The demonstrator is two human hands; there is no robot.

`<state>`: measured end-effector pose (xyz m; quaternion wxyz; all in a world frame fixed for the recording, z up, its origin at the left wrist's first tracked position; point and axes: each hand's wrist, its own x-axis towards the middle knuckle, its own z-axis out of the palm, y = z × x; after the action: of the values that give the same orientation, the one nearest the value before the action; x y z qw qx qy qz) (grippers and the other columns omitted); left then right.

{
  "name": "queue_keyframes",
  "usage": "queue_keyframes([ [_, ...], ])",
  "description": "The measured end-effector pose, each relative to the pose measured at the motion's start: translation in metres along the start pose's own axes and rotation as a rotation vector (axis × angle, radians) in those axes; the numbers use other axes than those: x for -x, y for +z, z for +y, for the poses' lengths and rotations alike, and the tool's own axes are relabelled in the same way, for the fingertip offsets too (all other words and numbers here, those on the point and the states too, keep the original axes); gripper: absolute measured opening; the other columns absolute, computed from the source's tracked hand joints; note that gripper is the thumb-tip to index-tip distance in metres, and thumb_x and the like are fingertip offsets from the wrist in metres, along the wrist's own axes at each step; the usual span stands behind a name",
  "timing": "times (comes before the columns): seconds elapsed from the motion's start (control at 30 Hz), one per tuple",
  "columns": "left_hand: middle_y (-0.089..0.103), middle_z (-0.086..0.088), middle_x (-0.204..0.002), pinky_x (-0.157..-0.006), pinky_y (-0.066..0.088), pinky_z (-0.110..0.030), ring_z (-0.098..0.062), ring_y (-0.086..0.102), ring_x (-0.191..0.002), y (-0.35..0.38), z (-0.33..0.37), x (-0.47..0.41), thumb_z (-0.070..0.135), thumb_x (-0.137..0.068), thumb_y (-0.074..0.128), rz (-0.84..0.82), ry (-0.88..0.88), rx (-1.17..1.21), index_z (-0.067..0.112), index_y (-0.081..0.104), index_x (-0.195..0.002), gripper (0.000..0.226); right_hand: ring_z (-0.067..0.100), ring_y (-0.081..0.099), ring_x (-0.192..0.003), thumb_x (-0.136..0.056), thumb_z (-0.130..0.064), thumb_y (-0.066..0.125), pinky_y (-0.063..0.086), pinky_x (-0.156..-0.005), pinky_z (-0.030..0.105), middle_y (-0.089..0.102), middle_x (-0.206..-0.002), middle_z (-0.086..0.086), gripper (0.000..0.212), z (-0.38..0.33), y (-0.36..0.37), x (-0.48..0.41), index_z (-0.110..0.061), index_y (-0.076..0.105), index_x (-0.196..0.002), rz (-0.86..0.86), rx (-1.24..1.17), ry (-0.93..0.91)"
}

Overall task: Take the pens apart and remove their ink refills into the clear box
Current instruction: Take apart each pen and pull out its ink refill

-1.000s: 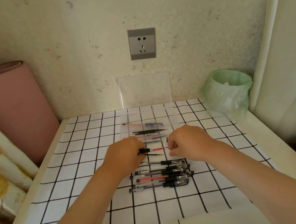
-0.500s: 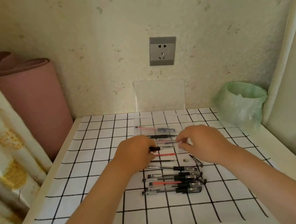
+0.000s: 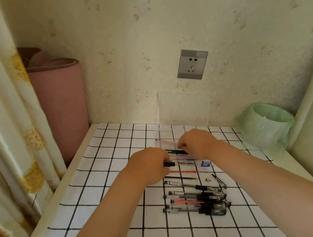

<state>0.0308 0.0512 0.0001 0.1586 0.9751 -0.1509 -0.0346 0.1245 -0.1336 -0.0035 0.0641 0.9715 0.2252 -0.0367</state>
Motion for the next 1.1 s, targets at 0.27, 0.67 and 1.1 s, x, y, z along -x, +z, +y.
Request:
queue_keyframes([
  [0.27,0.067,0.004,-0.108,-0.079,0.050,-0.031,-0.017,0.061,-0.098,-0.004,-0.001,0.005,0.034,-0.092,0.058,0.020,0.026,-0.004,0.031,0.065,-0.120,0.029,0.021,0.067,-0.081,-0.087,-0.014,0.058,0.046,-0.062,0.026,0.071,-0.091,0.000,0.021,-0.009,0.005,-0.013,-0.024,0.075,-0.094,-0.092,0.154,0.079],
  [0.67,0.068,0.003,-0.100,-0.077,0.049,-0.031,-0.018,0.062,-0.092,-0.005,0.005,0.005,0.042,-0.096,0.051,-0.040,0.006,0.036,0.031,0.066,-0.115,0.027,0.020,0.060,-0.075,-0.084,-0.008,0.058,0.044,-0.061,0.028,0.069,-0.090,0.002,0.019,-0.013,0.003,-0.013,-0.018,0.071,-0.095,-0.096,0.210,0.068],
  [1.1,0.062,0.003,-0.121,-0.084,0.048,-0.032,-0.016,0.057,-0.102,0.002,0.005,0.003,0.026,-0.104,0.036,-0.023,0.039,0.036,0.038,0.050,-0.135,0.036,0.009,0.060,-0.081,-0.091,-0.027,0.059,0.041,-0.066,0.023,0.069,-0.094,-0.013,0.019,0.002,-0.021,0.072,-0.034,0.070,-0.104,0.284,-0.145,0.000],
])
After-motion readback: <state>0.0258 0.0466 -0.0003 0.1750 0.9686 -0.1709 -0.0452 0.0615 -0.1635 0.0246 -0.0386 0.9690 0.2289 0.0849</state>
